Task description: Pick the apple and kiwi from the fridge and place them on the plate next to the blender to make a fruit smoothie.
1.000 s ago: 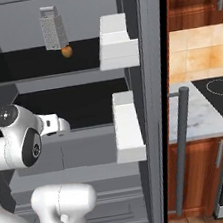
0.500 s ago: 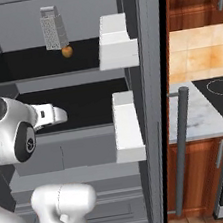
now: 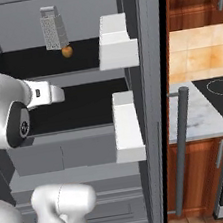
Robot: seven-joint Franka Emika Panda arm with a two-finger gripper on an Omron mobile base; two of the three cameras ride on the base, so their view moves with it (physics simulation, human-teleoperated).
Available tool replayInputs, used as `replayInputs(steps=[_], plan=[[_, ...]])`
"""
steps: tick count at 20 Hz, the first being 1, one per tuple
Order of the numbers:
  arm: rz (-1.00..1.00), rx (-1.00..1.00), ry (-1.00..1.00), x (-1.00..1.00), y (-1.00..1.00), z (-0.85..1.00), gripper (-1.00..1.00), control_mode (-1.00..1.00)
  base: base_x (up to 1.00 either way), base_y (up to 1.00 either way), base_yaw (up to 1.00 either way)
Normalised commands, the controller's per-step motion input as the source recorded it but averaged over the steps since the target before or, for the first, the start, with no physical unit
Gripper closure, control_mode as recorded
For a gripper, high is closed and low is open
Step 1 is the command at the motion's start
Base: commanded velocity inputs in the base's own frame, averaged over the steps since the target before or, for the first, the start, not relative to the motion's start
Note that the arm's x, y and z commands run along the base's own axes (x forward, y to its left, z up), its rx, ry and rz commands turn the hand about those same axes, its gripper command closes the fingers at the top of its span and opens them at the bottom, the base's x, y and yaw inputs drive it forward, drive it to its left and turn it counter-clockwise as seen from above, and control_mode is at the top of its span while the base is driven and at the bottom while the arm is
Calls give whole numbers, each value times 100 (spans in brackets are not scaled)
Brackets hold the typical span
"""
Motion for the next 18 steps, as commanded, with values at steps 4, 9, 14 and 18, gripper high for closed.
replayInputs(steps=[4, 9, 14, 18], plan=[[-4, 2, 0, 29, 9, 92, -100, -100, 0, 0, 0], [-5, 0, 3, 38, 1, 50, -100, -100, 0, 0, 0], [0, 0, 0, 58, 0, -20, -100, -100, 0, 0, 0], [0, 1, 0, 100, 0, -11, -100, -100, 0, 0, 0]])
